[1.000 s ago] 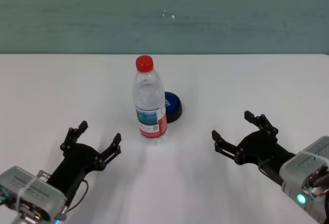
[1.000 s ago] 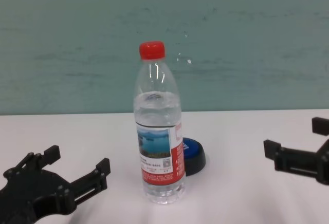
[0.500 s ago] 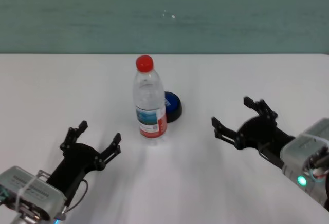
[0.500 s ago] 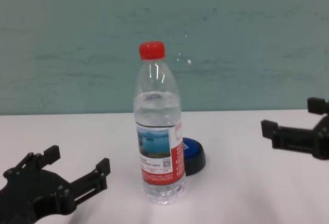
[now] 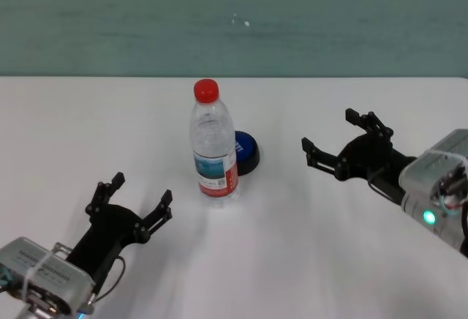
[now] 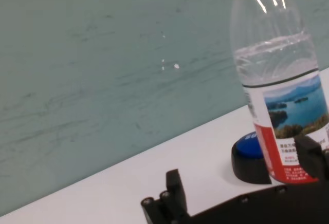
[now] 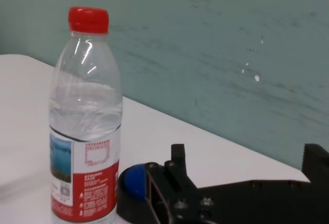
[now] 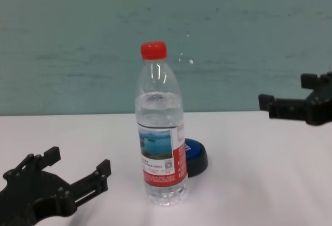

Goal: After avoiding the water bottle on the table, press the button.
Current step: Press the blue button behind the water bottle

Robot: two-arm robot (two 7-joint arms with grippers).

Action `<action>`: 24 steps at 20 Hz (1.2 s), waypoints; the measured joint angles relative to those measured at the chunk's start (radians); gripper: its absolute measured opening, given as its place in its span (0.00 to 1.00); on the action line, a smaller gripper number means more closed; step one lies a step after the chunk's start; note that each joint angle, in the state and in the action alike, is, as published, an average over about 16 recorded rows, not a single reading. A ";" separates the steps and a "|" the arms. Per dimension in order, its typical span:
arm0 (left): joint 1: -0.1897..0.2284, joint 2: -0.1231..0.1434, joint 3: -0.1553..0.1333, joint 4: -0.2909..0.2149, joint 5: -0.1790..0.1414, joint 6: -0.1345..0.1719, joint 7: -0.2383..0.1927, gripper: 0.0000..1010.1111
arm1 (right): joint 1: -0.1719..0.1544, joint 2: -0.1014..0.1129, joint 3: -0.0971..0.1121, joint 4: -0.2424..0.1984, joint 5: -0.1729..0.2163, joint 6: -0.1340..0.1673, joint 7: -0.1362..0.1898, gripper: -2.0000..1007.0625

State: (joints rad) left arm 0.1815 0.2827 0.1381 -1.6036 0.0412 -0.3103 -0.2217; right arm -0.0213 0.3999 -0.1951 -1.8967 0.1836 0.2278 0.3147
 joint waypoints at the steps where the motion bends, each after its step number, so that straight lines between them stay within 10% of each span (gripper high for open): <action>1: 0.000 0.000 0.000 0.000 0.000 0.000 0.000 0.99 | 0.015 0.002 -0.003 0.011 0.004 0.000 0.003 1.00; 24: 0.000 0.000 0.000 0.000 0.000 0.000 0.000 0.99 | 0.261 0.008 -0.113 0.268 0.069 -0.033 0.072 1.00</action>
State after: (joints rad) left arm 0.1815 0.2827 0.1381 -1.6036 0.0412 -0.3103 -0.2217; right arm 0.2393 0.4075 -0.3080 -1.6288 0.2525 0.1951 0.3870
